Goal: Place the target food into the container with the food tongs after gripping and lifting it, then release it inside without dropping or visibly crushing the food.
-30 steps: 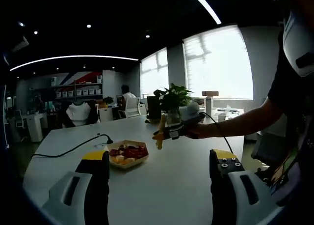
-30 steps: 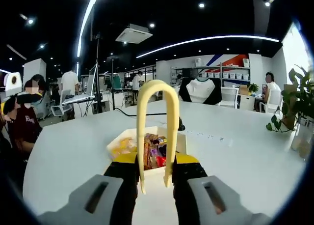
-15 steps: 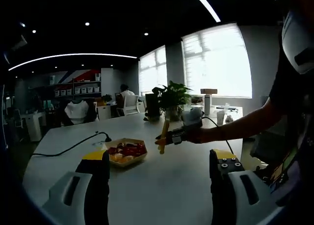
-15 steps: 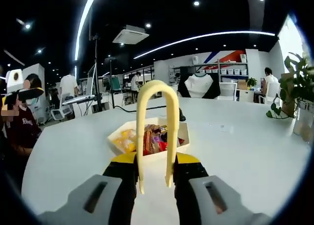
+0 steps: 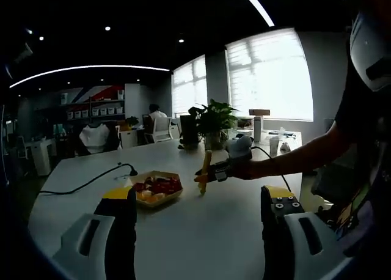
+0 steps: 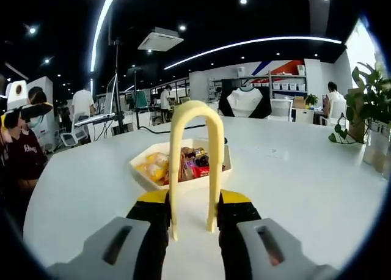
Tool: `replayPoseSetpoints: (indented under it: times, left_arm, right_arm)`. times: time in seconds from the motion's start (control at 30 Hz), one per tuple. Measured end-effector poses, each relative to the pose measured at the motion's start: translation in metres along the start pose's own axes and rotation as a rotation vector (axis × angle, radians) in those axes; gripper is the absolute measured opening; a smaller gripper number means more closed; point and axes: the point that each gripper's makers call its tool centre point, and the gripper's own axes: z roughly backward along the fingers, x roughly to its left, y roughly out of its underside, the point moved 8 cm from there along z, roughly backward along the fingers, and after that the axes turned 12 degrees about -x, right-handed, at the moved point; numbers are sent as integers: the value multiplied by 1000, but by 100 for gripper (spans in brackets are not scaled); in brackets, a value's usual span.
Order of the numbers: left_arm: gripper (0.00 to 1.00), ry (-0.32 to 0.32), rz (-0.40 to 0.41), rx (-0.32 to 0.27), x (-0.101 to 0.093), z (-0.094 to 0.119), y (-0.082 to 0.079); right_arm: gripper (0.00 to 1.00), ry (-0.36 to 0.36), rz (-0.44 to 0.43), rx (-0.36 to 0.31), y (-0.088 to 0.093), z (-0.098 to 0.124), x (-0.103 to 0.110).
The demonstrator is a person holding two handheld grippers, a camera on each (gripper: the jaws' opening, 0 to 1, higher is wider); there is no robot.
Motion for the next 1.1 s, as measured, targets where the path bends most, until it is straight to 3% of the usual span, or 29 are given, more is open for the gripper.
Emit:
replayPoseSetpoints:
  times: [0.13,0.27,0.33,0.37,0.47,0.5,0.6,0.7,0.77,0.83,0.9,1.0,1.1]
  left_arm:
    - [89,2,2,4,-1,0,1]
    - [89,2,0,4,-1,0,1]
    - [89,0,1,6,-1,1,1]
    - [89,-2,4,7,0,1,1]
    - [89,-3,4,8,0,1,3]
    - [89,-3,4,11,0,1,4]
    - [88,-6,8,0,0,1,5]
    - [88,-4,14,-5,-2,2,4]
    - [88,2,21,-12,-4,2,5]
    - [88,8,24,-12,-5,2,7]
    - [88,17,26,-21,-7,3,6]
    - [88,20,33,-38,-8,4,5]
    - [88,21,37,-49,-8,6,5]
  right_arm:
    - [27,4,2,2,0,2,0]
    - [25,80,-76,-20,-12,6,-2]
    - [24,177,-81,79,-19,10,-7]
    - [24,204,-59,160,-23,12,-8]
    - [24,282,19,274,-33,13,-11]
    - [24,313,4,307,-36,11,-10]
    - [24,372,-176,319,-40,9,-11]
    - [25,408,-158,435,-34,10,-21]
    - [24,428,-254,425,-30,5,-27]
    - [25,445,-299,496,-25,5,-34]
    - [25,463,-308,553,-23,4,-42]
    - [25,438,-296,586,-26,-2,-45]
    - [25,461,-289,605,-25,-8,-51]
